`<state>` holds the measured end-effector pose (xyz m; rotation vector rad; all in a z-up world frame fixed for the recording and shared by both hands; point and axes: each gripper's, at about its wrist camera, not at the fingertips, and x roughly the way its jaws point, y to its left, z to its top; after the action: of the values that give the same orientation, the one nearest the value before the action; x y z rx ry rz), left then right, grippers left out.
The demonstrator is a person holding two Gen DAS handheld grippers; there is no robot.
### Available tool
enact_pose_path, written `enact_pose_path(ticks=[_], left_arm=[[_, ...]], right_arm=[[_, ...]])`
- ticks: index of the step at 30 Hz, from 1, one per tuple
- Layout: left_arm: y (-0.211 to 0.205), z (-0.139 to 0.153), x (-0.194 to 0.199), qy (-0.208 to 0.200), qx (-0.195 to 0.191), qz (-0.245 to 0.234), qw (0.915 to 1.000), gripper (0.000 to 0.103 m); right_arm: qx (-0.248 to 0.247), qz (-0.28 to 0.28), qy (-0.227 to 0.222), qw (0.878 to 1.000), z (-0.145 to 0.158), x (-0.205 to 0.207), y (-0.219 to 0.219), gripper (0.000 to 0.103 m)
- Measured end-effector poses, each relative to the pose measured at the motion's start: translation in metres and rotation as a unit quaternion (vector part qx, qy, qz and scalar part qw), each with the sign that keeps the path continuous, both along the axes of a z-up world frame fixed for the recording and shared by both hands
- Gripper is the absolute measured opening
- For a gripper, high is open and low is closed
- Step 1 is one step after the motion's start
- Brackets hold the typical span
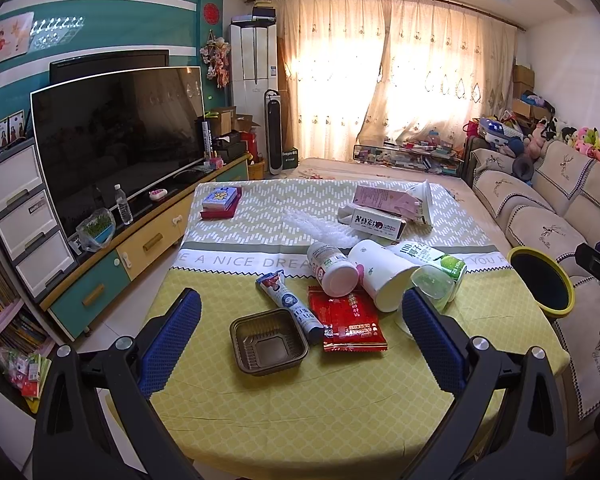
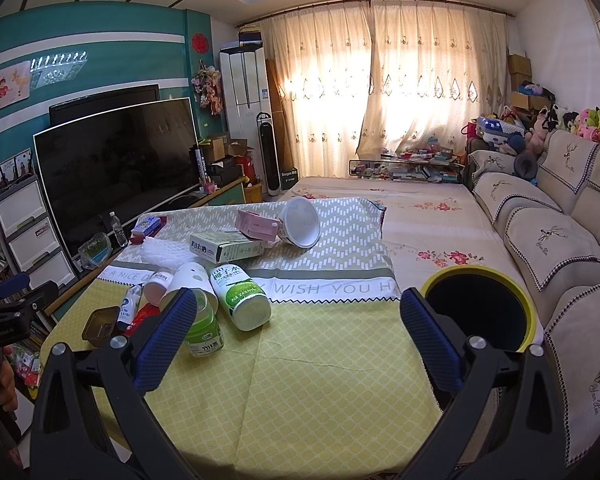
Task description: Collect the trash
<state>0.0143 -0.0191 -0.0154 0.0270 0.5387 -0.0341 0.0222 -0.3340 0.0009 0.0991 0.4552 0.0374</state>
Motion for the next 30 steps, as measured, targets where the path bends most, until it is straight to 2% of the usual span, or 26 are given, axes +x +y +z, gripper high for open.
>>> enact_pose_path(ticks=[14, 20, 27, 29, 30], left_arm=[[-0.004, -0.013, 0.03, 0.018, 0.003, -0.006, 0.9998, 0.099], [-0.001, -0.015, 0.049, 0.019, 0.0, -0.002, 0.9998, 0.099], [0.003, -0.022, 0.072, 0.027, -0.003, 0.002, 0.9996, 0.099], [0.004, -0.025, 0.079, 0.029, -0.005, 0.002, 0.9995, 0.099], [0.005, -0.026, 0.081, 0.03, -0.006, 0.002, 0.9995, 0.099]], right_arm=[[-0.017, 0.012, 0.019, 1.0, -0.017, 0.026, 0.003, 0.097], [-0.002, 0.081, 0.035, 0.996, -0.03, 0.064, 0.007, 0.097], [-0.052, 0.142, 0.07, 0.986, -0.056, 0.107, 0.033, 0.097], [-0.049, 0.149, 0.083, 0.984, -0.062, 0.117, 0.034, 0.094], [-0.048, 0.152, 0.09, 0.983, -0.066, 0.121, 0.034, 0.088]])
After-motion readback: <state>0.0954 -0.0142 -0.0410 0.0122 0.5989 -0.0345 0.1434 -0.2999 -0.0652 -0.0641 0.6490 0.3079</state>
